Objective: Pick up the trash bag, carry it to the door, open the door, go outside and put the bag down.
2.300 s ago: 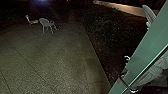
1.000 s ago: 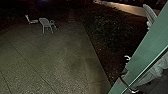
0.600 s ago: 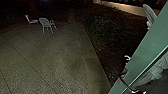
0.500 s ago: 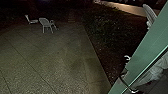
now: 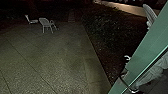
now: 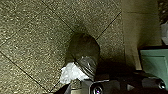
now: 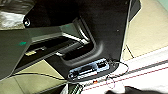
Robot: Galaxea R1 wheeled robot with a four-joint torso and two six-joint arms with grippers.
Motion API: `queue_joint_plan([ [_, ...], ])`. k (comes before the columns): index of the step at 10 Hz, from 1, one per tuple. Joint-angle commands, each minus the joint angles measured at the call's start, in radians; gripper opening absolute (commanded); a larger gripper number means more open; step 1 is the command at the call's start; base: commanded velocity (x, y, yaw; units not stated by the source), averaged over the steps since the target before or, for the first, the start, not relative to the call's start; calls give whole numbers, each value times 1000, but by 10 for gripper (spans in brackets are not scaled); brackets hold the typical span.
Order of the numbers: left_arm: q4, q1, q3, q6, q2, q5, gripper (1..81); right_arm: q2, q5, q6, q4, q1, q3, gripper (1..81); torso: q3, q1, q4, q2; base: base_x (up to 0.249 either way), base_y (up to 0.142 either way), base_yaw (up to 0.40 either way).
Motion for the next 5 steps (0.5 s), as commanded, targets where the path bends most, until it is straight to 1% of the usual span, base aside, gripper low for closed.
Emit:
queue_joint_plan([
  [1, -6, -80, -10, 6, -37, 63, 811, -10, -73, -1, 0, 1, 7, 811, 0, 0, 0, 0, 0, 0, 0],
  [3, 1, -22, -31, 17, 6, 60, 811, -7, -73, -1, -1, 1, 7, 811, 0, 0, 0, 0, 0, 0, 0],
  [5, 1, 12, -70, 40, 42, 60, 811, -2, -73, -1, -1, 1, 3, 811, 0, 0, 0, 0, 0, 0, 0],
])
